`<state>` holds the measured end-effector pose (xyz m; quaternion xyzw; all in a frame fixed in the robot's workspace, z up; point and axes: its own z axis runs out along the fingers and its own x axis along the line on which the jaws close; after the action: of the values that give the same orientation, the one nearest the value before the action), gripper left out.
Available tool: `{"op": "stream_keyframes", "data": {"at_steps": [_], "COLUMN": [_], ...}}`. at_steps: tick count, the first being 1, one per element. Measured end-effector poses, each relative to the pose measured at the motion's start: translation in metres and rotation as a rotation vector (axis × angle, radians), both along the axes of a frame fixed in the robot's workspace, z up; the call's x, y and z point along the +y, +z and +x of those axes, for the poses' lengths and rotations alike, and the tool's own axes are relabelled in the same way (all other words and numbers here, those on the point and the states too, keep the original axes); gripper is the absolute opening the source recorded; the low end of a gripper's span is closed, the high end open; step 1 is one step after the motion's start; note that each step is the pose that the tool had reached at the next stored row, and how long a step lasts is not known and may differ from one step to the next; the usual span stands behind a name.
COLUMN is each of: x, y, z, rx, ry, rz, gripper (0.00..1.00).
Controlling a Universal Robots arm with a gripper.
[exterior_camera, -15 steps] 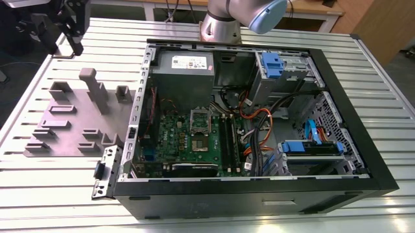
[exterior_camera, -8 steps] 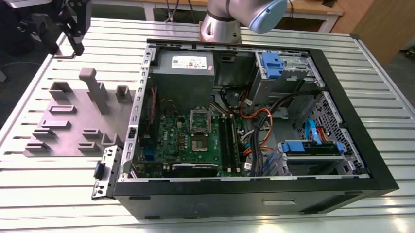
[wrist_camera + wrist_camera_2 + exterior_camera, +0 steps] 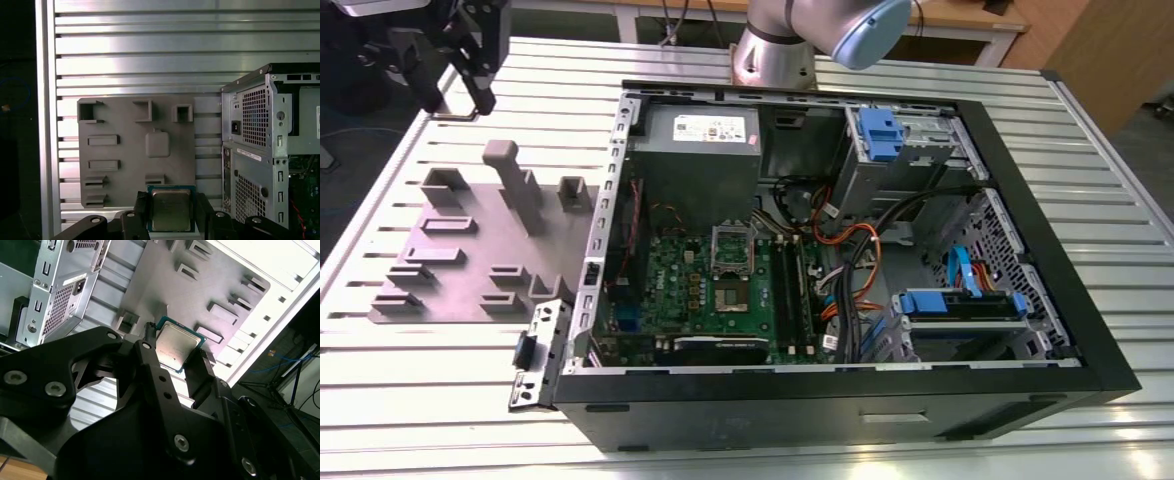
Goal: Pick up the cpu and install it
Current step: 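Pick up the cpu and move it towards the insertion slot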
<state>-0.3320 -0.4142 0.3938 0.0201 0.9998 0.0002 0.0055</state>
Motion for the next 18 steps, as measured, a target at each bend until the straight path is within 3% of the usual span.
{"op": "stream_keyframes", "data": {"at_steps": [18], "x": [0.0], "y": [0.0], "z": [0.0048], "rx": [0.0], "ry": [0.0], "rz": [0.0], "gripper": [0.47]}}
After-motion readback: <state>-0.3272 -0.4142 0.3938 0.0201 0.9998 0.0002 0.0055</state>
